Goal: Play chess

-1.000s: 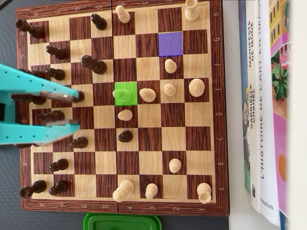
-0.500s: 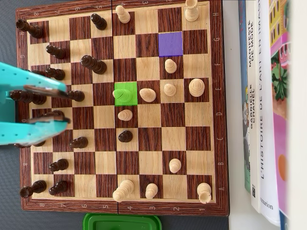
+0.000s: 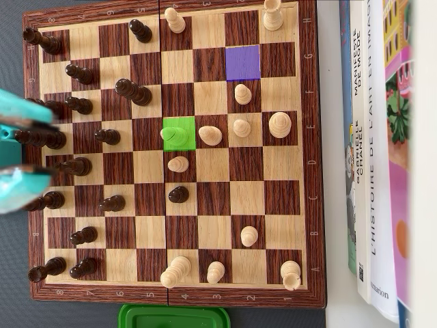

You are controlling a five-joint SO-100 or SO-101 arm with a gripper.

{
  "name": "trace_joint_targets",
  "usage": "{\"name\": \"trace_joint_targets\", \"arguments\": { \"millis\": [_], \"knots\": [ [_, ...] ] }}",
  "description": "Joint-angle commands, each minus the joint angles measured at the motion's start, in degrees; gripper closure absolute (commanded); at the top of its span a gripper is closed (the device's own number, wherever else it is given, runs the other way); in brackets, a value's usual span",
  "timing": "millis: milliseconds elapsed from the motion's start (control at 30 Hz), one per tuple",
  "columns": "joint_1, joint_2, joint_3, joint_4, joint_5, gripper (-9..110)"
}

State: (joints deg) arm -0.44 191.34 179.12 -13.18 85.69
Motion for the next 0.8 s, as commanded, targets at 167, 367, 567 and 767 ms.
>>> {"name": "trace_joint_targets", "arguments": {
  "millis": [167,367,567,767],
  "knots": [
    [0.00,0.53,0.70,-11.25,2.46,89],
    [-0.09,0.53,1.85,-18.81,2.46,89],
    [-0.26,0.53,1.85,-24.79,2.55,89],
    [-0.26,0.53,1.85,-32.78,5.45,89]
  ]
}}
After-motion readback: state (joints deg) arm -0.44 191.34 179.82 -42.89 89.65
